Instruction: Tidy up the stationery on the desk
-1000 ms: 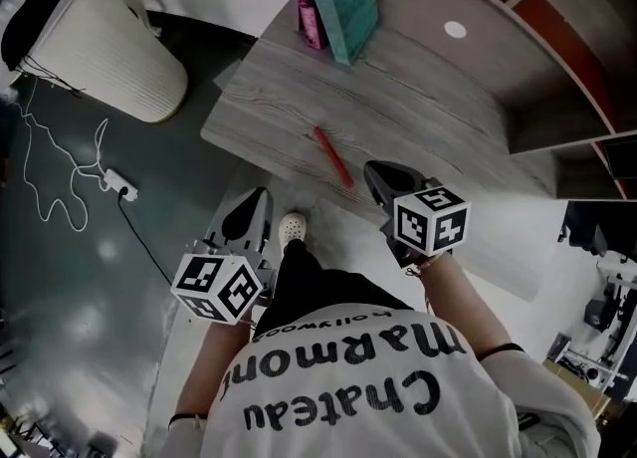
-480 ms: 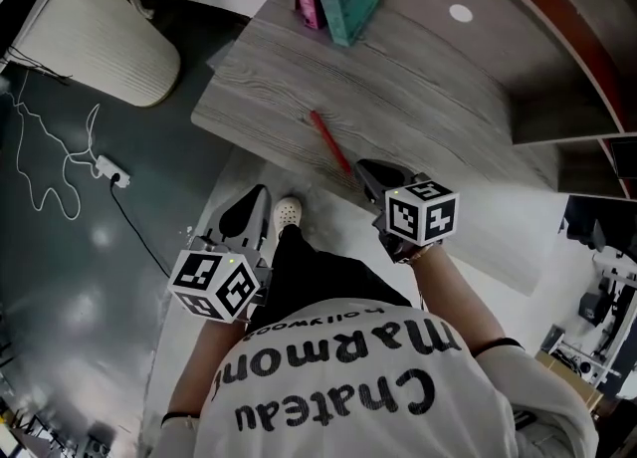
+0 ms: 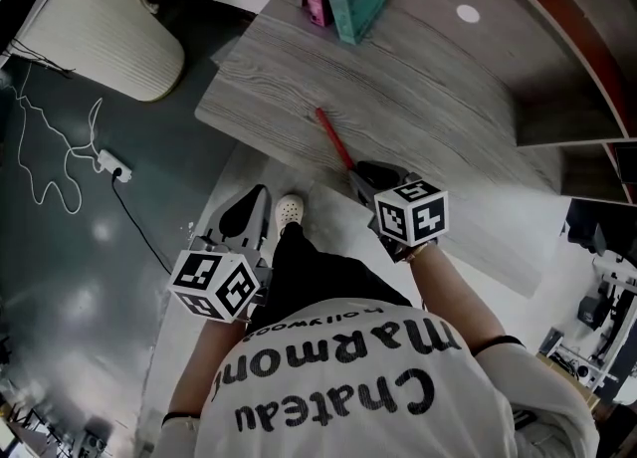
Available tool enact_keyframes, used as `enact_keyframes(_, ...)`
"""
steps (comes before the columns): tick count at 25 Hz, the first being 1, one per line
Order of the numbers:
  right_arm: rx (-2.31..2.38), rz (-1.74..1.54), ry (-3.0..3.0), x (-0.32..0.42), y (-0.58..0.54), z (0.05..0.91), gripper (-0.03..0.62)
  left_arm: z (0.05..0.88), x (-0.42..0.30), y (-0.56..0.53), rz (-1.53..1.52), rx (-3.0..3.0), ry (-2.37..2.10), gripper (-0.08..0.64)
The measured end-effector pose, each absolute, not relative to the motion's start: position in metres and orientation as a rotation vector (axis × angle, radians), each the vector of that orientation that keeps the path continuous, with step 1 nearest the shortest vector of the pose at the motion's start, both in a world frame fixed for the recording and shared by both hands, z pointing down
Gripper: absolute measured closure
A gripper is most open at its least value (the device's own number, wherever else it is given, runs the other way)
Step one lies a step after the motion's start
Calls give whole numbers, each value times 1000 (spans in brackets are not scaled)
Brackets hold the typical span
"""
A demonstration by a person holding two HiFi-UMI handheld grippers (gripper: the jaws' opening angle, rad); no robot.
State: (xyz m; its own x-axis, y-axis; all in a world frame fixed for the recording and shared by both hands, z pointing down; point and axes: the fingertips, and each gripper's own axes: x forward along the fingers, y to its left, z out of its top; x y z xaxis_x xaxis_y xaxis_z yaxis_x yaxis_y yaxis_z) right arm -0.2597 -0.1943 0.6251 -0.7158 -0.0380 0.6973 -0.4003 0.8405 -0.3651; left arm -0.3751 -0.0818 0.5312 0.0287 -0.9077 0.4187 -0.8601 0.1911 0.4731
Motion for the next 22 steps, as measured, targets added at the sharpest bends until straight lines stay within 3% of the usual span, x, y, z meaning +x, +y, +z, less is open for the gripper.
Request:
enact_keyframes(19, 394, 482, -2186, -260, -193, 640, 492, 533, -380, -72, -101, 1667, -1795, 545)
enact_keyframes(22, 427, 452, -2168, -259, -196, 641, 520, 530, -388, -74, -110, 1671, -1805, 545)
